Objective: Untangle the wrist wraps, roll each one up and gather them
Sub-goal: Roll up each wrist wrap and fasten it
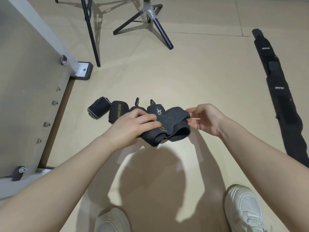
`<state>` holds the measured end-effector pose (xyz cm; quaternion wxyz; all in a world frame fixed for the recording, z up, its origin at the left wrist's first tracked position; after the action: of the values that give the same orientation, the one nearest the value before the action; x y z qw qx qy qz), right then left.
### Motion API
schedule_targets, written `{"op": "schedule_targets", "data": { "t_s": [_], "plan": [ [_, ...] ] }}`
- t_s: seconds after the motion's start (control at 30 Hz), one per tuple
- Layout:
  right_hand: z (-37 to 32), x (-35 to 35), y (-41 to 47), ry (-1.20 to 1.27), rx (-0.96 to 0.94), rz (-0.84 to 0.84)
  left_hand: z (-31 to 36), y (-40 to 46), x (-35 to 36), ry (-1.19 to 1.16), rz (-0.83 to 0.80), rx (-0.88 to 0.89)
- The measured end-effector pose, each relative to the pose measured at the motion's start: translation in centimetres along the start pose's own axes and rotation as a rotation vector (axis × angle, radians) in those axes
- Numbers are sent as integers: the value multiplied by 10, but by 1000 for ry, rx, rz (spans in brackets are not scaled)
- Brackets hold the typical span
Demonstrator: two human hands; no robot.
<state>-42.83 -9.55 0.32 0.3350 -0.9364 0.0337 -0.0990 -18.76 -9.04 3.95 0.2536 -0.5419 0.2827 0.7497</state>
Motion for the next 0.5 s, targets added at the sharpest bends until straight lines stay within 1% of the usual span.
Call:
{"op": "schedule_targets", "data": {
  "t_s": [0.07, 0.1, 0.2, 0.27, 0.33, 0.4, 0.43, 0.5],
  "plan": [
    [6, 1, 0, -112, 62, 7, 3, 2, 2, 24, 27, 35],
    [9, 3, 1, -188, 56, 10, 4, 3, 2, 28, 40, 47],
    [12, 17, 3, -357, -49, 5, 11, 9, 4, 35, 82, 82],
    [14, 26, 4, -378, -88, 28, 14, 11, 5, 47, 107, 95],
    [23, 25, 9, -277, -71, 93, 14, 11, 6, 67, 116, 105],
    [33, 23, 10, -180, -13, 109, 12, 8, 8, 79, 116, 112],
    [38, 20, 9, -207, 4, 105, 12, 5, 9, 84, 113, 111],
    [43, 19, 6, -342, 6, 91, 12, 0, 12, 86, 106, 106]
  ]
}}
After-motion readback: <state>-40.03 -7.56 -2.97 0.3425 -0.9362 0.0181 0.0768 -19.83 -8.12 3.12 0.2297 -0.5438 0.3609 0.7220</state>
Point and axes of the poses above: each hand's wrist, its own y-axis towards the middle knuckle, its own x-axis out of the palm, z = x × y, the point moved 4 cm from there along y, towards the middle knuckle, and after that the axes turned 13 degrees about -x, right-handed, at the moved point
